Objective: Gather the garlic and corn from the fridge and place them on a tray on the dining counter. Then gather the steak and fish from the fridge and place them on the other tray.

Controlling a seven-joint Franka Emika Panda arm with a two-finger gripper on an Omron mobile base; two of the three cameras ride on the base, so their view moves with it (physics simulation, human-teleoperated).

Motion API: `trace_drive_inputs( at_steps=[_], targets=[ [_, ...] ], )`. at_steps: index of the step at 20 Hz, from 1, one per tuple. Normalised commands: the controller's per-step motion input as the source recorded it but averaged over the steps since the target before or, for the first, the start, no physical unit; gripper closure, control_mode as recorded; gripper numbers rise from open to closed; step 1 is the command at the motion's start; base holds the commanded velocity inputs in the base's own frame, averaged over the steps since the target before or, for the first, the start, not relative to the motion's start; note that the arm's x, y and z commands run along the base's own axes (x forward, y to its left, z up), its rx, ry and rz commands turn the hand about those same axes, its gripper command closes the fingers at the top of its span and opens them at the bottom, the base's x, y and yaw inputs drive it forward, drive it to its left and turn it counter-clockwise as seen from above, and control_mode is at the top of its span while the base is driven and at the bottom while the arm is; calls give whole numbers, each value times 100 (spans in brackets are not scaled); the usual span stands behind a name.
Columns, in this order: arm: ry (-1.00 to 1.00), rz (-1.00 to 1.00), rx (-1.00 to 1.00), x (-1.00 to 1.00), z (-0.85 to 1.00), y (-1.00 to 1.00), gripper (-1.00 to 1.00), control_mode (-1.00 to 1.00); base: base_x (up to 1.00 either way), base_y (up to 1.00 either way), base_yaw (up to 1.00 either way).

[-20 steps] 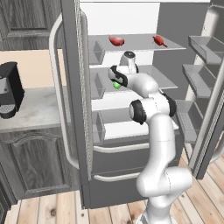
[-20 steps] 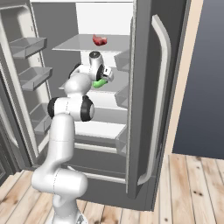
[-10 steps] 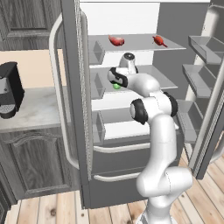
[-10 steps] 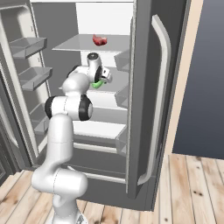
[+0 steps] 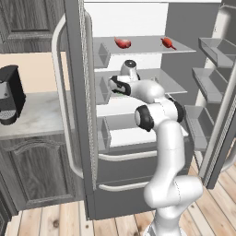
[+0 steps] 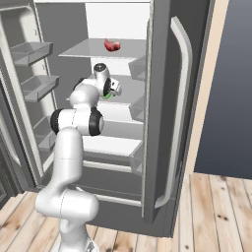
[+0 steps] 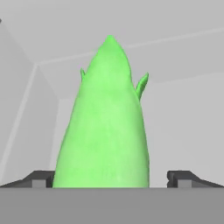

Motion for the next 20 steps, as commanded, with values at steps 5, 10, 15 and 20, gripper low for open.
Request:
trace_drive_inputs(
  at_steps=[5,10,15,20],
  targets=[
    [0,0,0,13,-11,6,-100,-100,0,0,0],
    [1,0,-1,-4,-5,0,100,-100,0,0,0],
    [5,0,-1,-25,-23,-6,100,-100,0,0,0],
    [0,0,0,-54,-16,-33,100,-100,0,0,0]
  ],
)
